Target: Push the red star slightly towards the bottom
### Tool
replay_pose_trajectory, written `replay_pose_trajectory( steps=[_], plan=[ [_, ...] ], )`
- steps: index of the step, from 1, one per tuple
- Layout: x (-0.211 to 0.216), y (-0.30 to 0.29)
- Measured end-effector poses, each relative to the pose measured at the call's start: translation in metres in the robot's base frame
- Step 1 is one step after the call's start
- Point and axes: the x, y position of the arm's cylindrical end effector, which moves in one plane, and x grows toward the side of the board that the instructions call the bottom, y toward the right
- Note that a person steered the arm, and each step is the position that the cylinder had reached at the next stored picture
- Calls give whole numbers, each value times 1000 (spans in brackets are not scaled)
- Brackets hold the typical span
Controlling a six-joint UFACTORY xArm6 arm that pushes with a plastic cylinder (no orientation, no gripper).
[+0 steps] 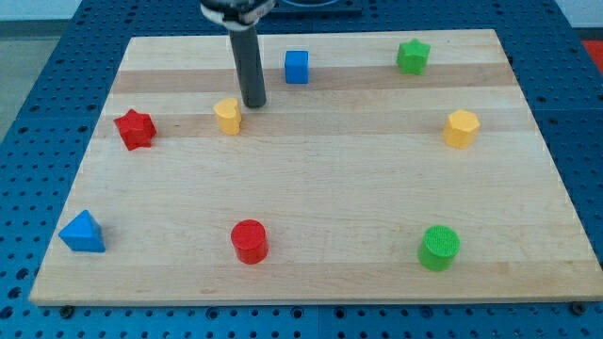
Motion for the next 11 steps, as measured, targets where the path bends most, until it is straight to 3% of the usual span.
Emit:
replay_pose_trajectory(
  steps=[1, 2, 3, 4, 6, 9, 10, 11],
  plan=[
    [11, -65],
    [40, -40],
    [54, 42],
    [69, 35],
    [48, -130],
    [46, -217],
    [65, -198],
    [76, -142]
  ],
)
